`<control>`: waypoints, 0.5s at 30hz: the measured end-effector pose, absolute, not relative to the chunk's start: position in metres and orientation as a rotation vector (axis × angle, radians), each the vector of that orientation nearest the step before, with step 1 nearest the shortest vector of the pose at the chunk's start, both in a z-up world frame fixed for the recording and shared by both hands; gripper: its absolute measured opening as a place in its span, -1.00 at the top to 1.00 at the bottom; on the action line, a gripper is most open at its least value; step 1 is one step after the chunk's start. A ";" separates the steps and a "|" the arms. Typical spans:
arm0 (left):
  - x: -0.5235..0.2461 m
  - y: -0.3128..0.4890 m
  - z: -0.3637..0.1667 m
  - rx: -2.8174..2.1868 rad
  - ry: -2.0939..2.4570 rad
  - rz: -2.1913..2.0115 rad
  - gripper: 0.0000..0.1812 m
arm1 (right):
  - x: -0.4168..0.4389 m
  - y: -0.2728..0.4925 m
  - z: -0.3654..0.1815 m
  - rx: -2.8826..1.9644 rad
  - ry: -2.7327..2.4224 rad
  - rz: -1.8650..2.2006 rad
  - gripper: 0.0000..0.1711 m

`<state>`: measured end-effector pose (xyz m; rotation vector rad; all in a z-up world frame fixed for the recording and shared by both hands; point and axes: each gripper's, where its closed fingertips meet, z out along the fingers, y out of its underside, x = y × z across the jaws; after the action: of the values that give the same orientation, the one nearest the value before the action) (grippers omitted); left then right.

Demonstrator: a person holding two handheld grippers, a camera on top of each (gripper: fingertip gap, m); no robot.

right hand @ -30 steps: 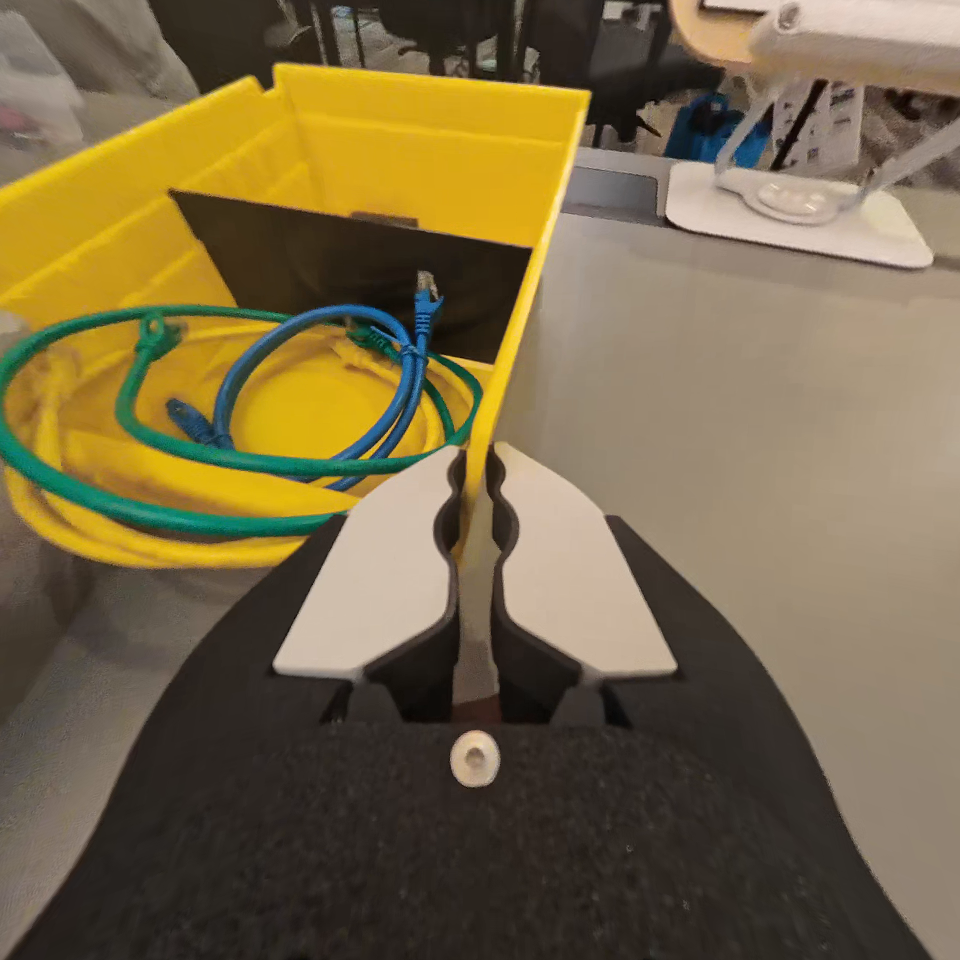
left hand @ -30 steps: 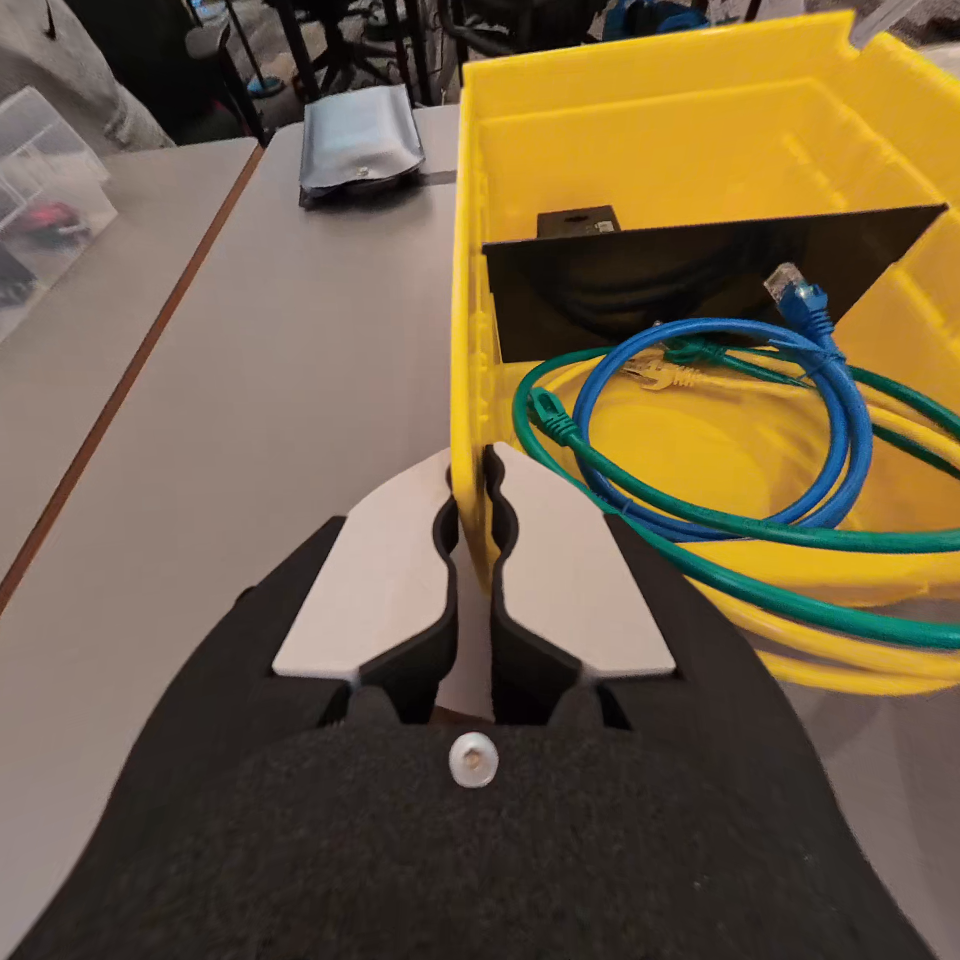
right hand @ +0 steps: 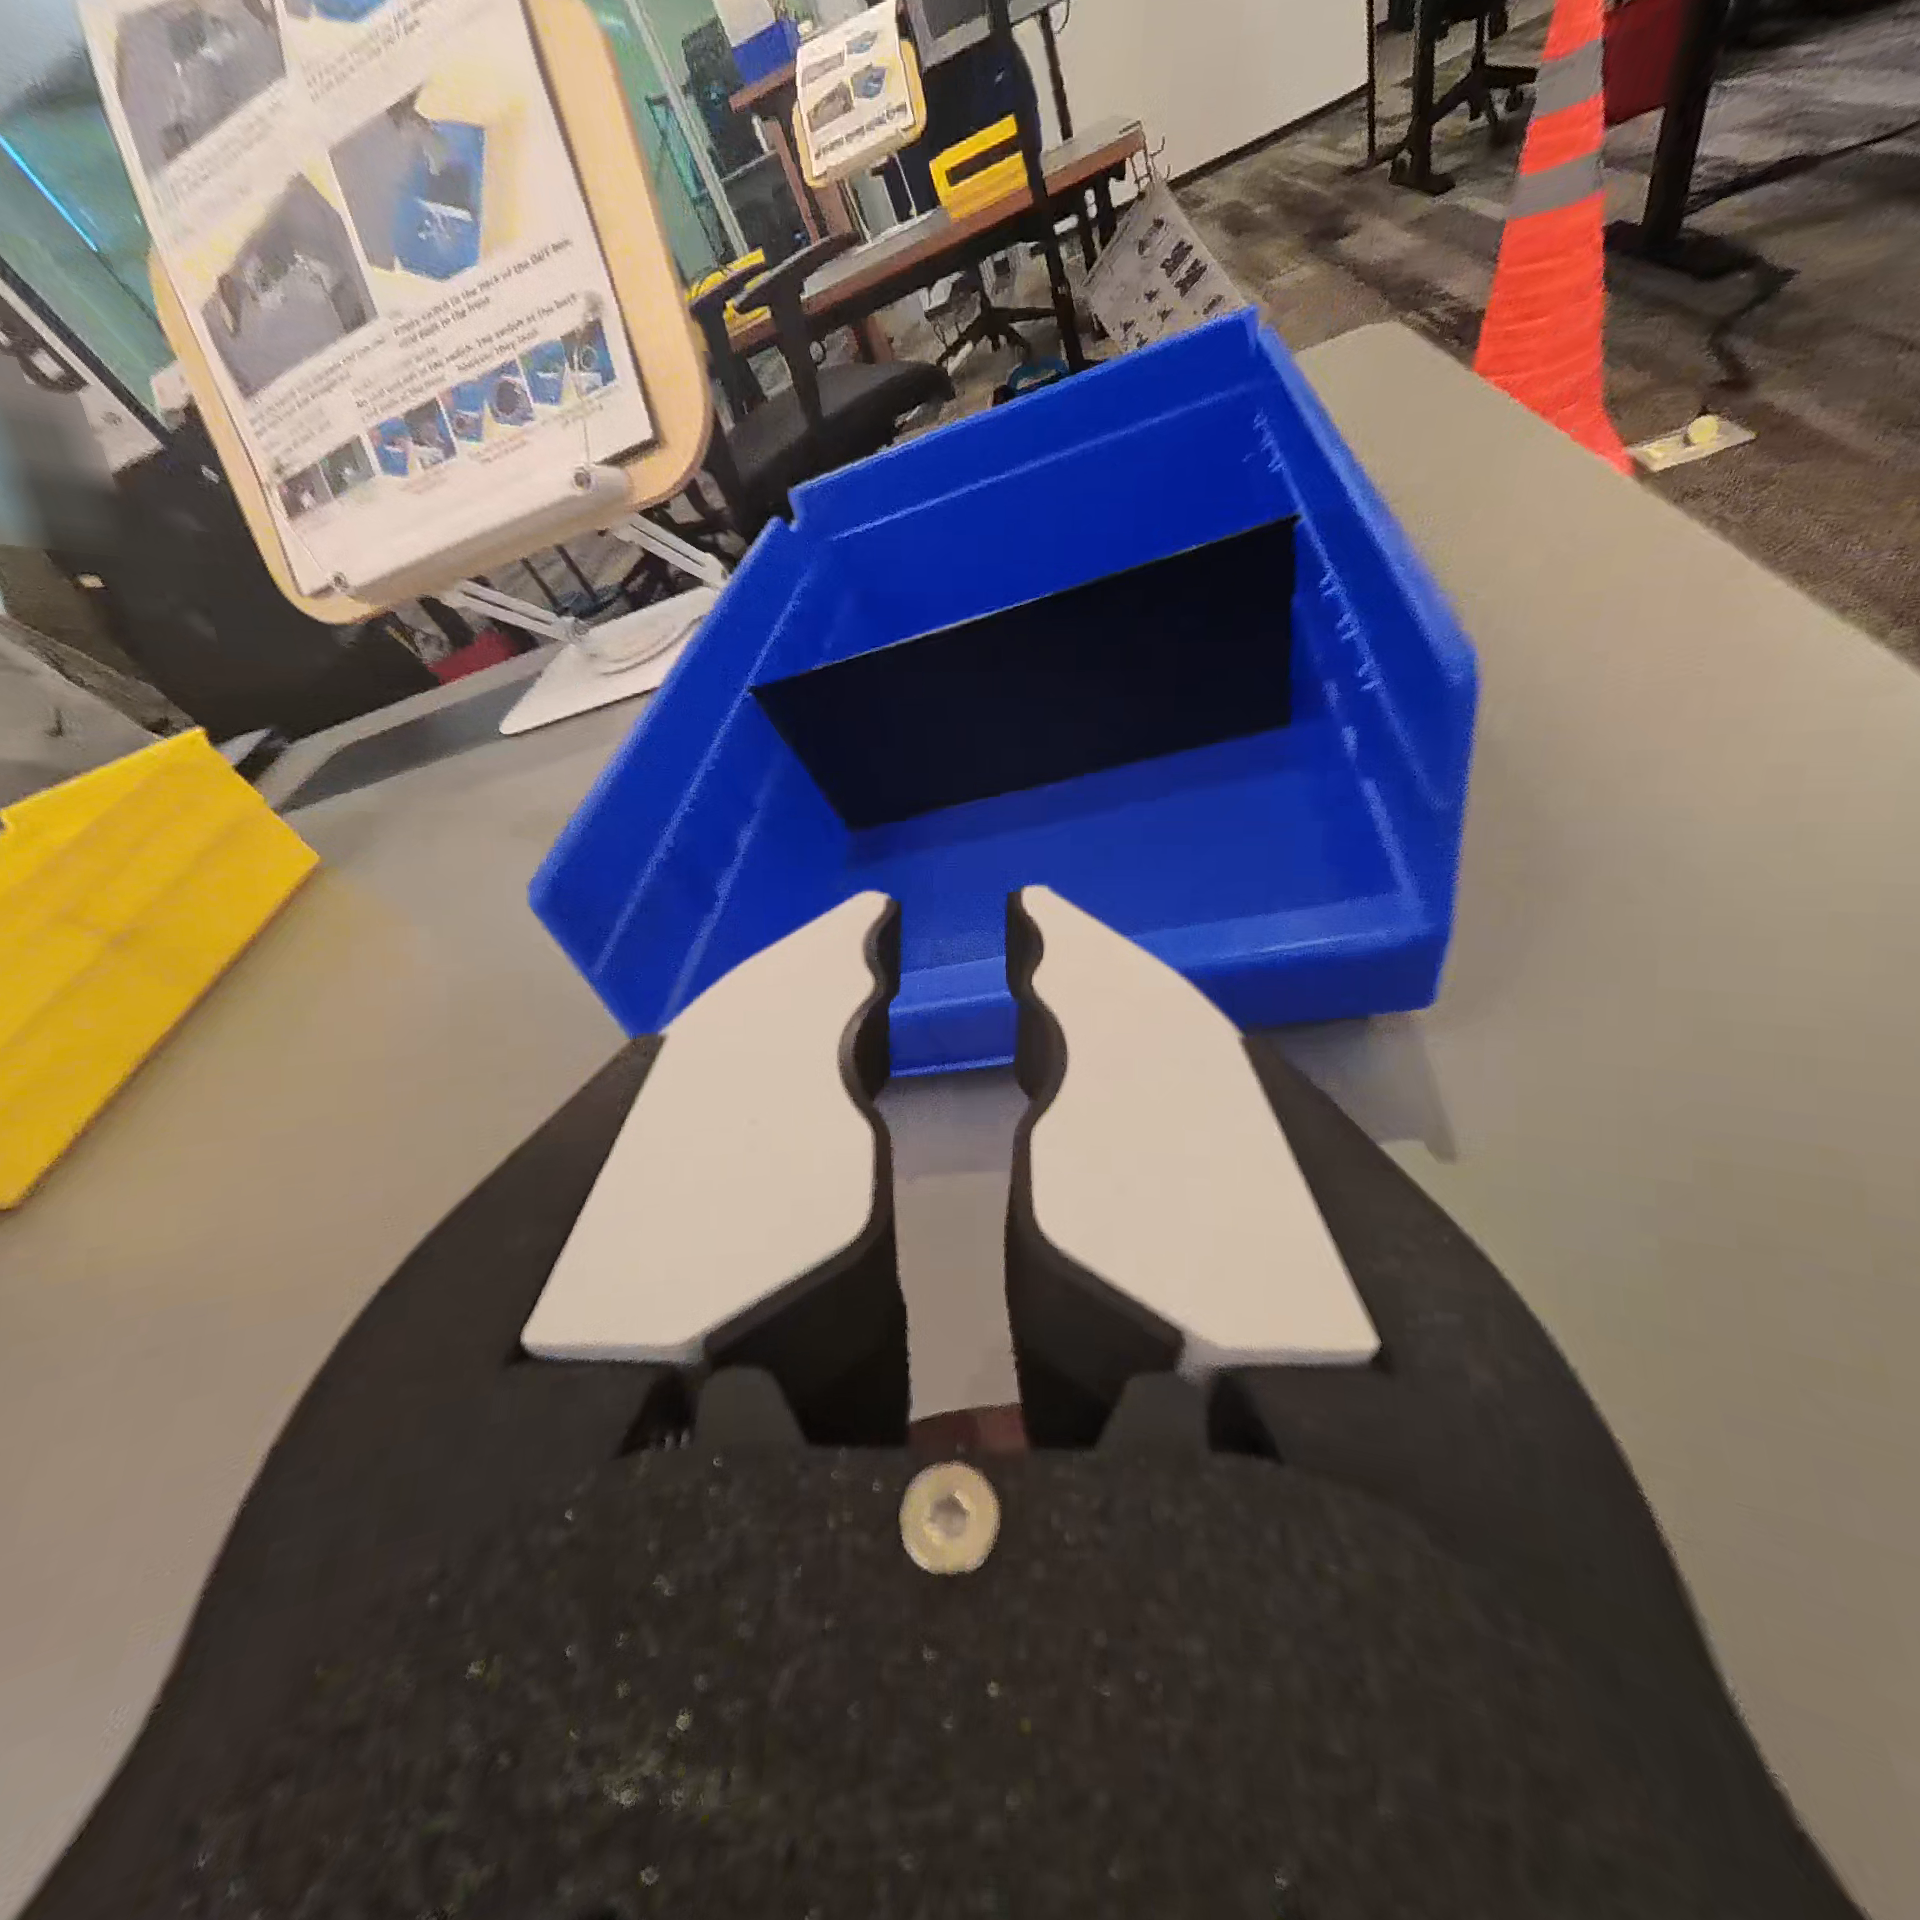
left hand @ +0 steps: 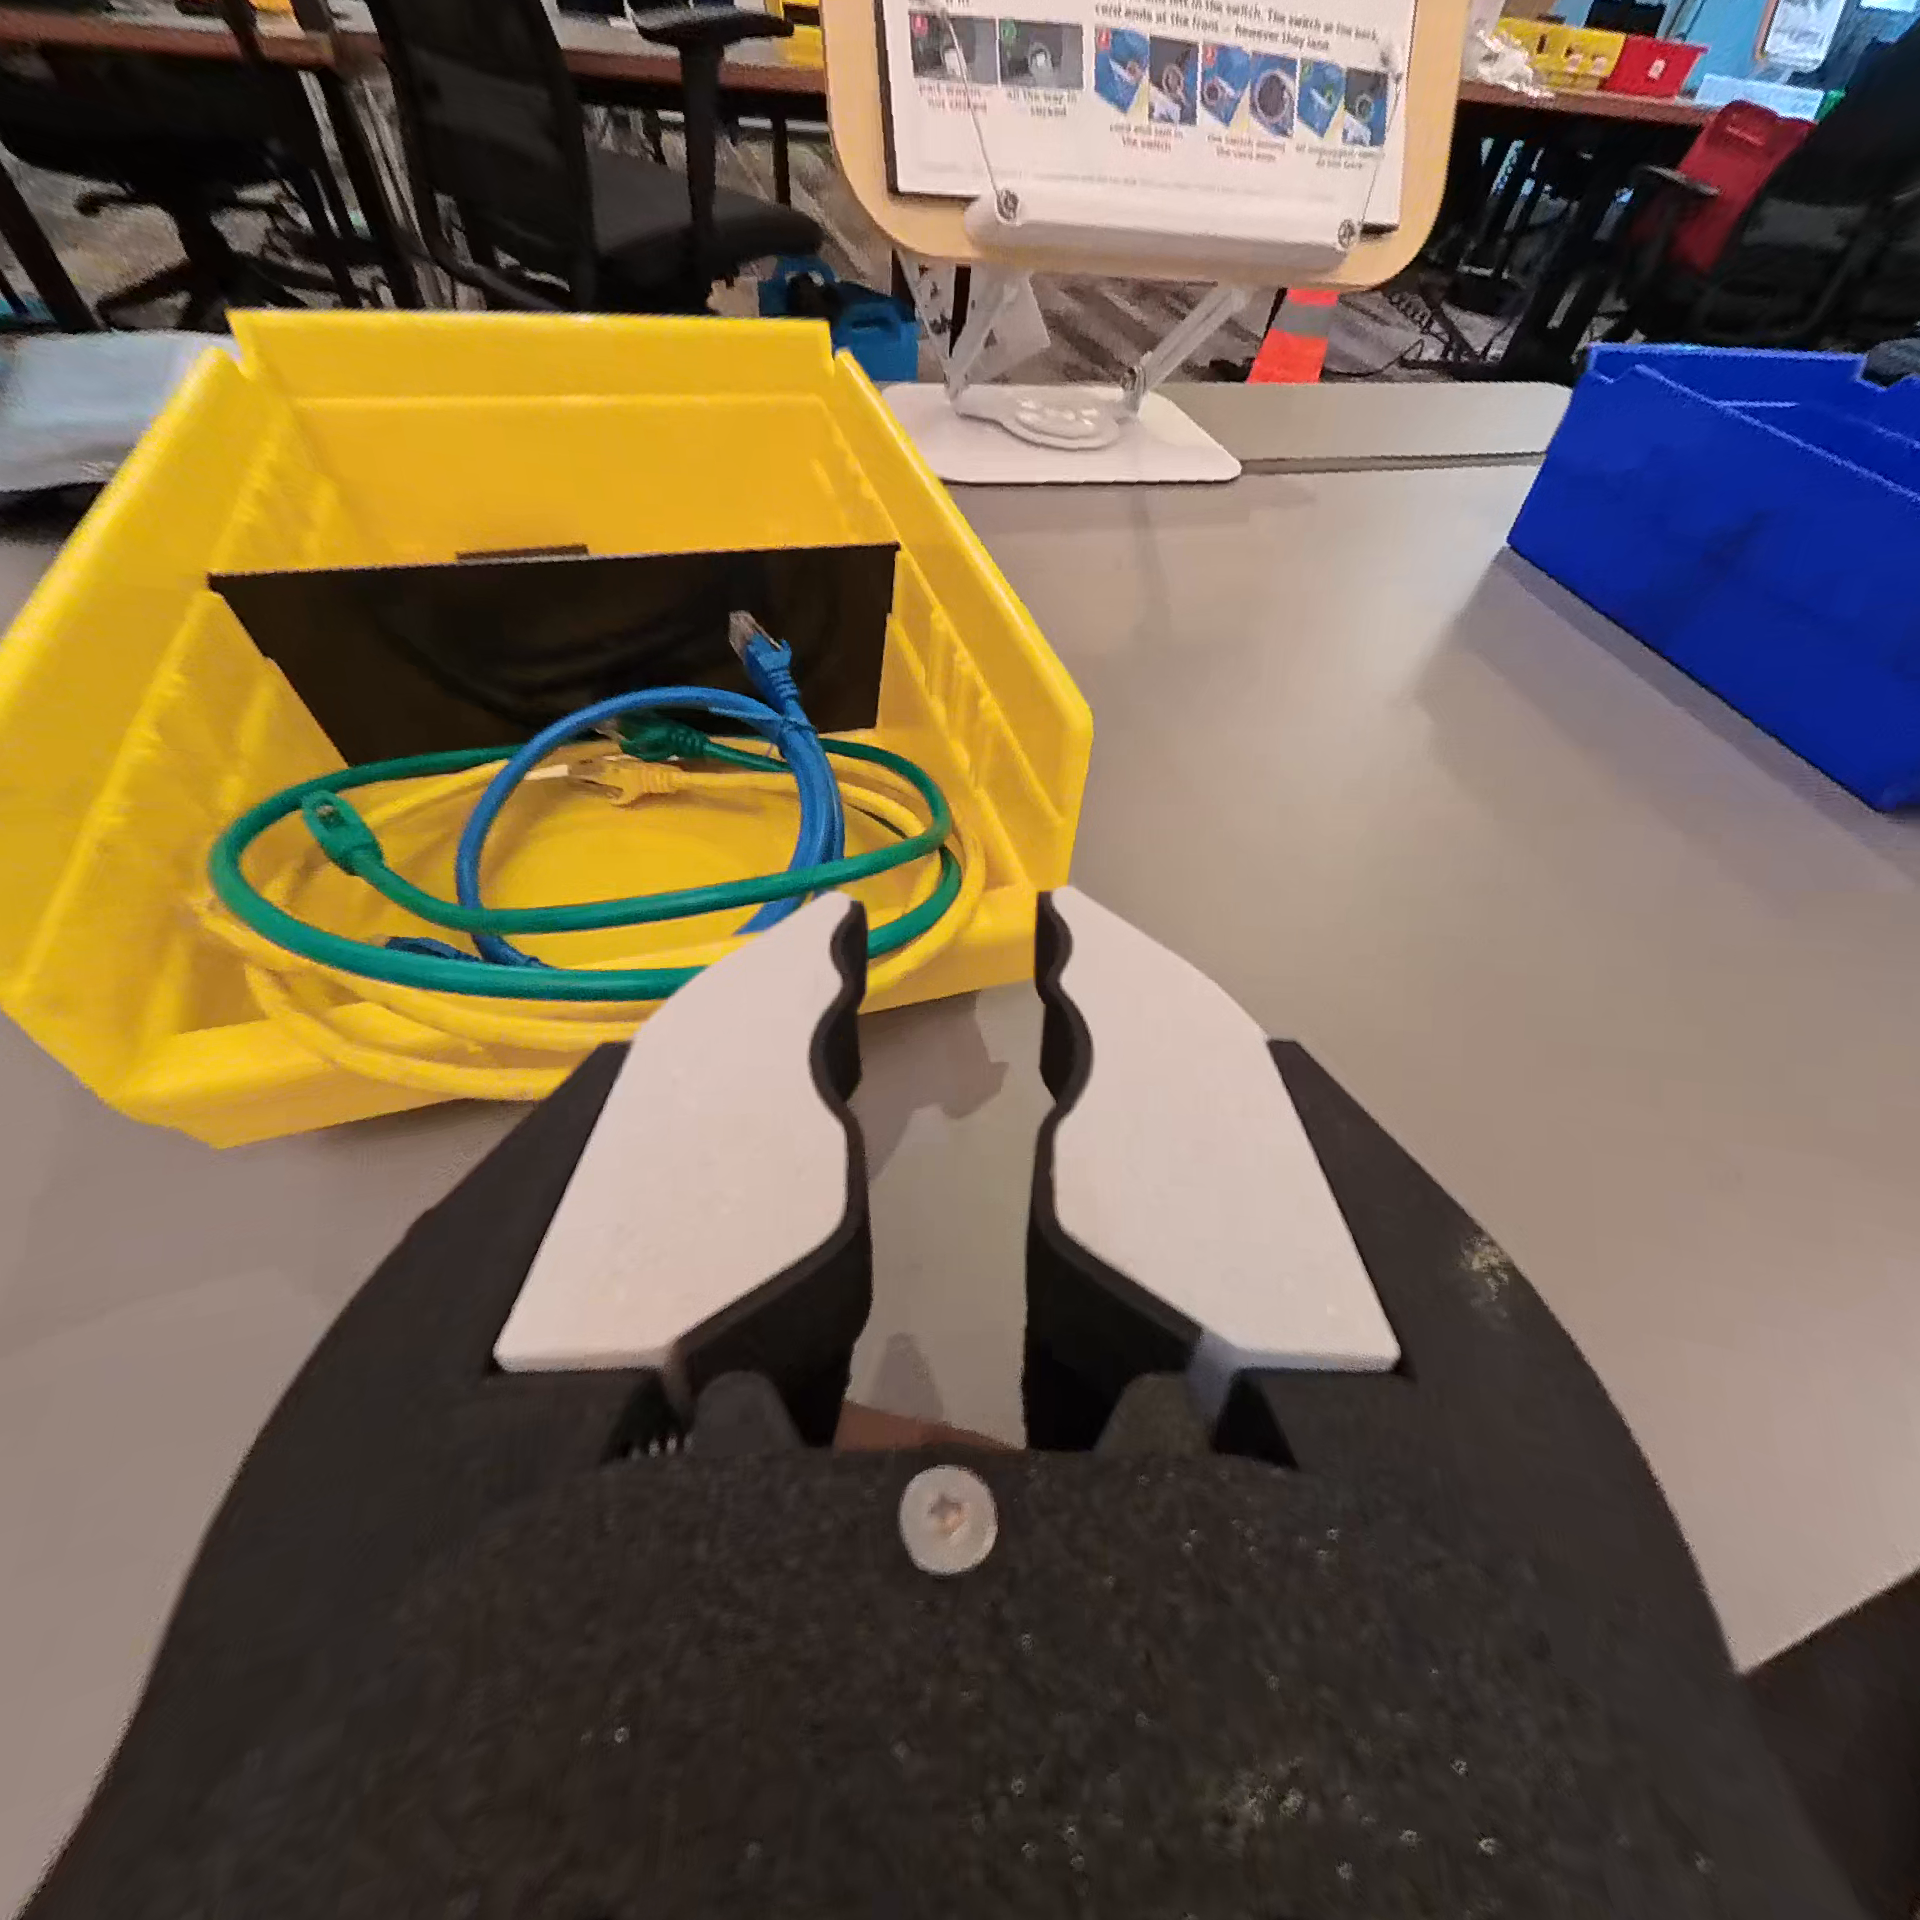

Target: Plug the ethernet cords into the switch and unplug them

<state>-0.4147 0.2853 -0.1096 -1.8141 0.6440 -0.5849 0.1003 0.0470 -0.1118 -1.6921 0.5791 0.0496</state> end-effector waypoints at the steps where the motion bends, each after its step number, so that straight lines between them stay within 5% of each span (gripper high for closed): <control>1: -0.415 0.286 -0.112 -1.828 0.645 -0.591 0.66 | 0.105 0.045 -0.113 -1.703 0.576 0.014 0.78; 15: -0.420 0.289 -0.115 -1.833 0.647 -0.533 0.62 | 0.090 0.053 -0.111 -1.752 0.440 -0.152 0.83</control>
<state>-0.4201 0.2887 -0.1149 -1.8329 0.6470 -0.5326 0.0903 0.0530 -0.1108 -1.7525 0.4401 -0.1517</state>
